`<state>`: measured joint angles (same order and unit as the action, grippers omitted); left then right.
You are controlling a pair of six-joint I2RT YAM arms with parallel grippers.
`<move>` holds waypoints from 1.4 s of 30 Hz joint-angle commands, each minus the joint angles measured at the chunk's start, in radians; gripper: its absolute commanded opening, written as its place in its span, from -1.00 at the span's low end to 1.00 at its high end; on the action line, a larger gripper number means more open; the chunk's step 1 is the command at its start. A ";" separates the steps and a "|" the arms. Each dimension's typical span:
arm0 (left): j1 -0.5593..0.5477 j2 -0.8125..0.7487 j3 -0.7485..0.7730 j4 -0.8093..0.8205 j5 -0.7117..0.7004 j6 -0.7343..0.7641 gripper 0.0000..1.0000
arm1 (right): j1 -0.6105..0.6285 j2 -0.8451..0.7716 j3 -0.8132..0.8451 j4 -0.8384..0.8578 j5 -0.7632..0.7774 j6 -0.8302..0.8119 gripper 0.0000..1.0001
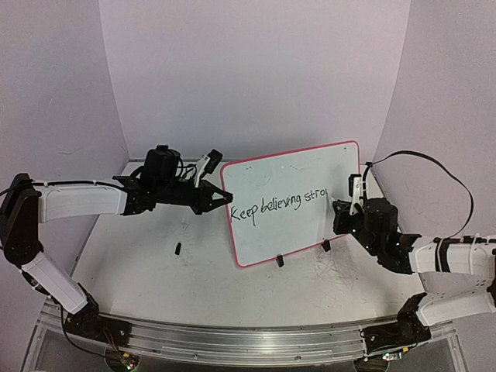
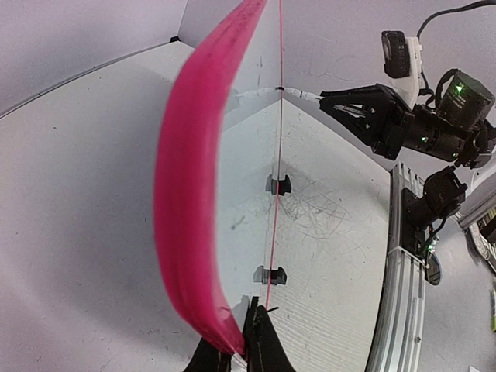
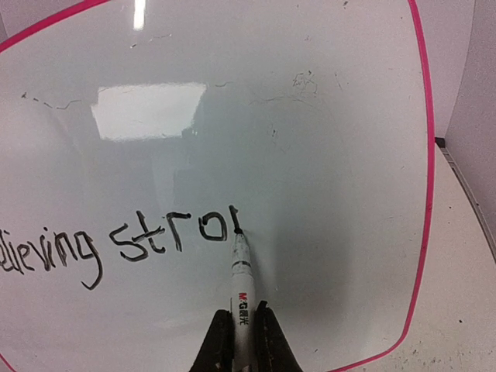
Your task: Write a sentence on the whiteboard
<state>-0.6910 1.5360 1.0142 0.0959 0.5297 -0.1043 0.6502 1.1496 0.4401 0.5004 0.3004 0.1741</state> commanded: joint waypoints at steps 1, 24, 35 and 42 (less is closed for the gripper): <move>0.004 0.006 0.000 -0.062 -0.095 0.103 -1.00 | -0.001 -0.011 0.003 -0.011 0.001 0.012 -1.00; 0.004 0.007 -0.002 -0.064 -0.094 0.103 -1.00 | -0.003 0.035 0.083 0.059 0.040 -0.026 -1.00; 0.004 0.003 -0.004 -0.064 -0.097 0.103 -1.00 | -0.003 0.035 0.068 -0.002 0.096 0.012 -1.00; 0.004 0.001 -0.004 -0.064 -0.097 0.103 -1.00 | -0.003 0.035 0.052 -0.038 0.047 0.028 -1.00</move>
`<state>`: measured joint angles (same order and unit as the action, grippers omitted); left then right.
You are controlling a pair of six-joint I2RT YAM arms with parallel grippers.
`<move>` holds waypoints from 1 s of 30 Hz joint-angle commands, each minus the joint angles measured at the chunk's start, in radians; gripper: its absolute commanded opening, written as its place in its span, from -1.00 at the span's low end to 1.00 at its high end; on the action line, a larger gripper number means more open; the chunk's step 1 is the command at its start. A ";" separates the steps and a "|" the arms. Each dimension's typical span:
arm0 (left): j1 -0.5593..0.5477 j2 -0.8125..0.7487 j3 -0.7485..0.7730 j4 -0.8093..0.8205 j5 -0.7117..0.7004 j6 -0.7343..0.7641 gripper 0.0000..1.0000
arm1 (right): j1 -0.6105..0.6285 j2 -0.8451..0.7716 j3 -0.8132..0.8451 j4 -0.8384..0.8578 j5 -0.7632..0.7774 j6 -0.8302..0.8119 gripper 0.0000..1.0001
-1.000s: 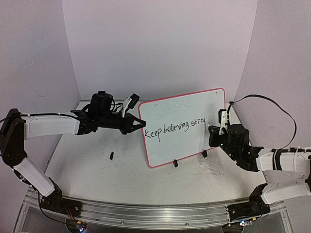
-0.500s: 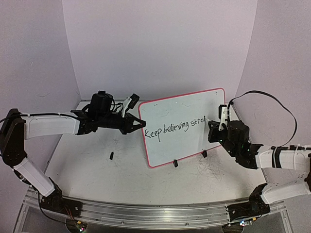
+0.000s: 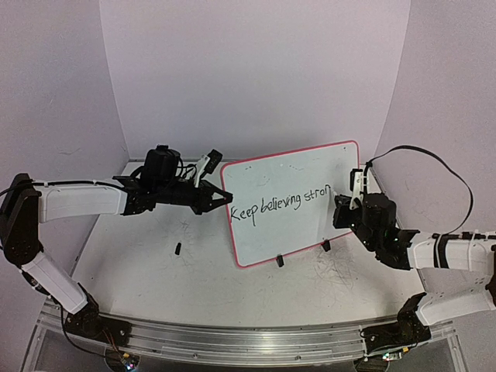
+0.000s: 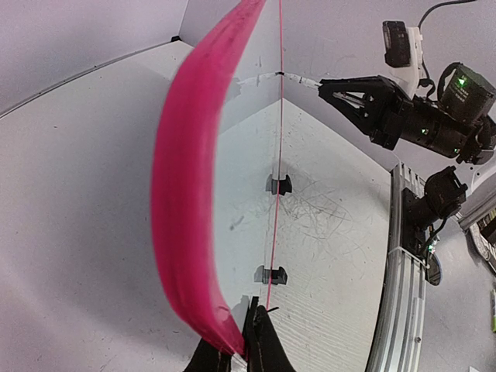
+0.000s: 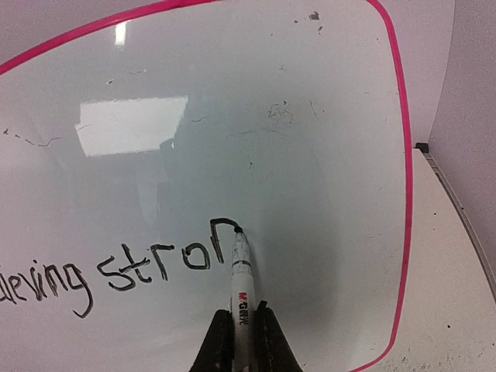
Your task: Write a sentence on the whiteboard
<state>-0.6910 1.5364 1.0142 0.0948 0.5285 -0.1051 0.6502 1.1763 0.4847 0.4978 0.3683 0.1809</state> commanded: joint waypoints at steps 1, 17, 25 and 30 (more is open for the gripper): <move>0.003 0.002 -0.004 -0.063 -0.096 0.104 -1.00 | -0.002 0.005 0.002 -0.040 -0.022 0.025 -1.00; 0.004 0.005 -0.002 -0.063 -0.096 0.104 -1.00 | -0.002 -0.025 0.001 -0.055 -0.012 0.027 -1.00; 0.004 0.001 -0.005 -0.064 -0.107 0.104 -1.00 | -0.036 -0.132 -0.032 -0.049 -0.043 0.041 -1.00; 0.002 0.000 -0.005 -0.064 -0.103 0.104 -1.00 | -0.073 -0.111 -0.040 -0.010 -0.080 0.035 -1.00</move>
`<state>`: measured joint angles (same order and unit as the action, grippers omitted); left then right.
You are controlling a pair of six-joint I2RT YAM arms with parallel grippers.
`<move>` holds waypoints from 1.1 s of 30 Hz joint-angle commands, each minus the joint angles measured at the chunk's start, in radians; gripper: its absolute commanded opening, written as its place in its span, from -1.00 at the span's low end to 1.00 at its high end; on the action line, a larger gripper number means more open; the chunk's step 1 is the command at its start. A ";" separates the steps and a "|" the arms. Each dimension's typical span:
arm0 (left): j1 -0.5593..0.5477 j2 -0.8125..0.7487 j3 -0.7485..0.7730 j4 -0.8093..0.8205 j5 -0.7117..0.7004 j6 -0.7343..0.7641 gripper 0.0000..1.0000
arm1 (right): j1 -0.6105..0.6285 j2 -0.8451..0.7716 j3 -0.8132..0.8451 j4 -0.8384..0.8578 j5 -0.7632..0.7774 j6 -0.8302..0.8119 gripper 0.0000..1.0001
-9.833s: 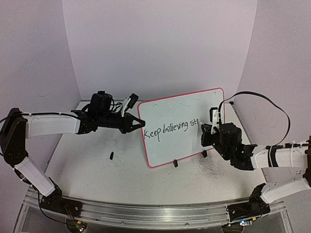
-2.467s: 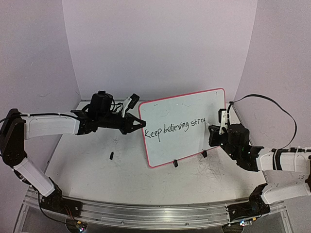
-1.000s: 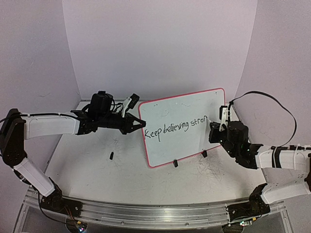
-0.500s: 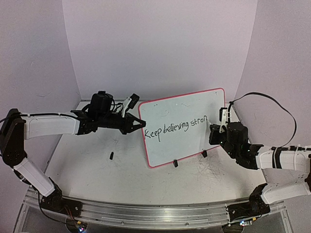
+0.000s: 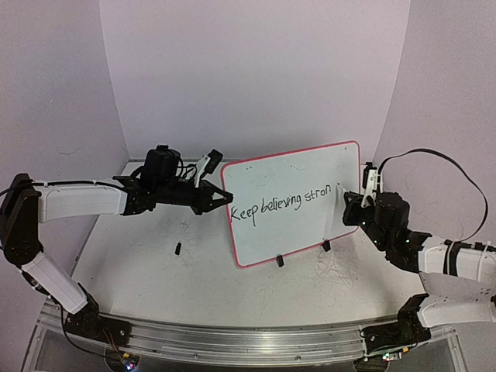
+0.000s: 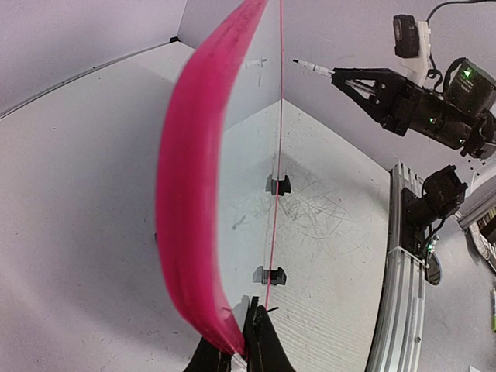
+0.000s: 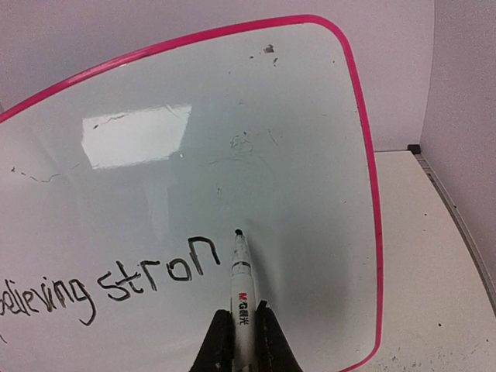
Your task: Write a sentence on the whiteboard
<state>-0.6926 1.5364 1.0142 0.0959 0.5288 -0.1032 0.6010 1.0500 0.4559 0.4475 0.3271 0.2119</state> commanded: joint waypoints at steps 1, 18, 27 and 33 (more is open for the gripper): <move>0.004 -0.001 -0.006 -0.065 -0.105 0.102 -1.00 | -0.027 0.026 -0.011 0.050 -0.048 0.000 -1.00; 0.004 -0.001 -0.004 -0.065 -0.098 0.102 -1.00 | -0.028 0.084 -0.012 0.128 -0.049 -0.006 -1.00; 0.004 0.002 -0.002 -0.065 -0.095 0.102 -1.00 | -0.028 0.087 -0.010 0.156 -0.054 -0.025 -1.00; 0.004 0.002 -0.002 -0.066 -0.096 0.102 -1.00 | -0.028 0.083 -0.011 0.167 -0.078 -0.038 -1.00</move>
<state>-0.6930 1.5364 1.0142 0.0959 0.5289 -0.1036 0.5755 1.1378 0.4309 0.5628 0.2666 0.1920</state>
